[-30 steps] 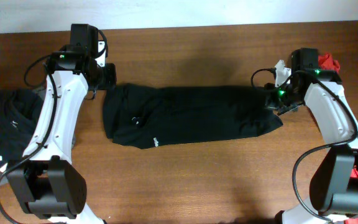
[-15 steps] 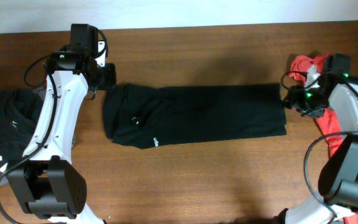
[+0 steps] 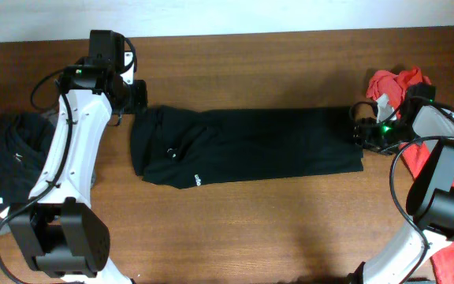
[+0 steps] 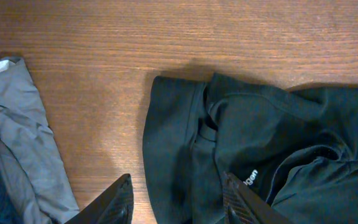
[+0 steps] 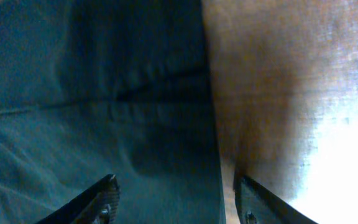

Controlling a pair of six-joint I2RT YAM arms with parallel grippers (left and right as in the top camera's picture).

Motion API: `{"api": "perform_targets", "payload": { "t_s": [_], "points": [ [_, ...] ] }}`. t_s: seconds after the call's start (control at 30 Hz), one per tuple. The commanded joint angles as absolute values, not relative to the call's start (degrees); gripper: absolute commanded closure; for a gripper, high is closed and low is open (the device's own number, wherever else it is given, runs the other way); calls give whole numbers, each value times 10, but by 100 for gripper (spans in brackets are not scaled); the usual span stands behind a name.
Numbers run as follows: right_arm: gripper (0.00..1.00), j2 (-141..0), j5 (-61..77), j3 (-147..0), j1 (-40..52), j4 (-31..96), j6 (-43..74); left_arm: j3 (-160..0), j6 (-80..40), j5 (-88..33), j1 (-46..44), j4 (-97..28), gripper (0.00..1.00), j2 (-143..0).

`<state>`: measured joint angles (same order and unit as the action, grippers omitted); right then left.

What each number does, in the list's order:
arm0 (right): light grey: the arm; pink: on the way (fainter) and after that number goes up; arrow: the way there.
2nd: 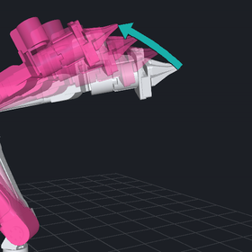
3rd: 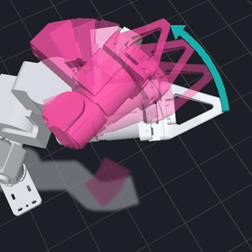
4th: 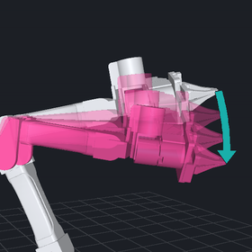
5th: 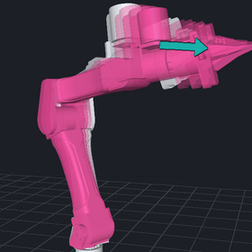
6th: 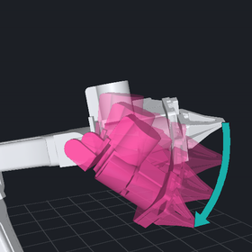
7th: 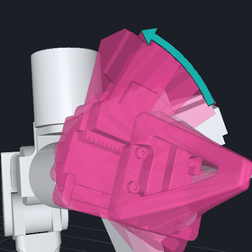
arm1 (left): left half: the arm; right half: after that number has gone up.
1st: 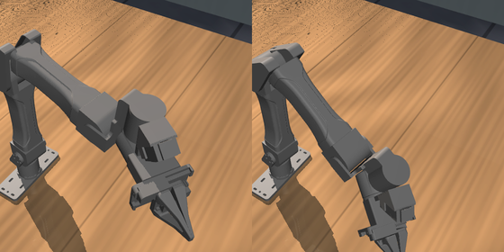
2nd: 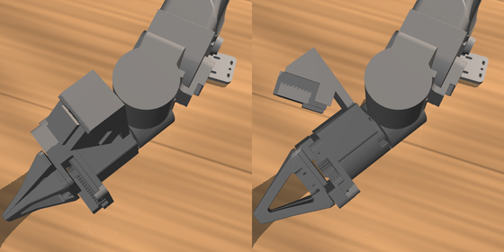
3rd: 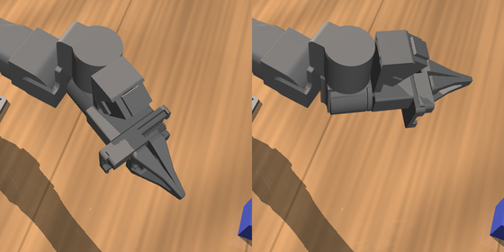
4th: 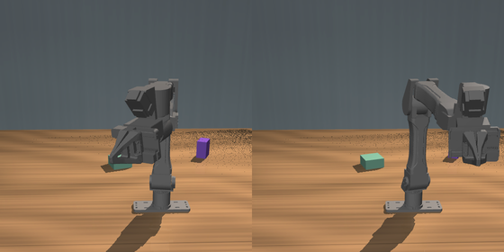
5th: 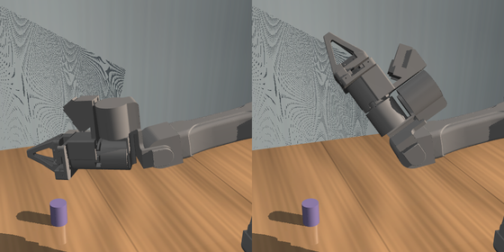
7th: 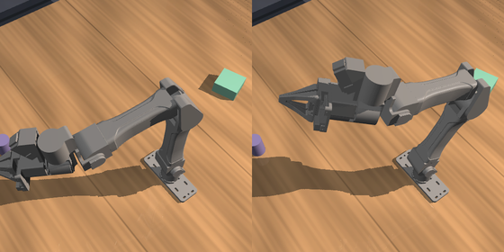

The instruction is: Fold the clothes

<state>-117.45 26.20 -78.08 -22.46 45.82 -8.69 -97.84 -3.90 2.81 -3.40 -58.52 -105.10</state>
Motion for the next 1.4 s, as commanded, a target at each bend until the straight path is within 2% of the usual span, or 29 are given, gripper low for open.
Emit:
{"api": "perform_targets", "payload": {
  "t_s": [0.0, 0.07, 0.33, 0.47, 0.57, 0.73, 0.97, 1.37],
  "points": [
    [39, -1207, 305, -785, -224, 454, -103, -986, -28, 25, -30, -584, 53, -1034],
    [41, -1219, 309, -785, -225, 449, -103, -986, -28, 25, -30, -584, 53, -1034],
    [60, -1231, 368, -785, -217, 472, -150, -986, -28, 23, -31, -583, 53, -1034],
    [78, -1230, 364, -786, -213, 473, -152, -986, -28, 23, -31, -584, 53, -1034],
    [96, -1228, 364, -786, -218, 472, -145, -986, -28, 23, -31, -584, 53, -1034],
    [96, -1183, 364, -787, -222, 482, -143, -986, -28, 23, -31, -586, 53, -1034],
    [96, -1068, 293, -787, -203, 480, -74, -986, -28, 23, -31, -590, 53, -1028],
    [96, -1034, 220, -787, -20, 486, -34, -986, -28, 28, -30, -590, 53, -1001]
  ]
}}
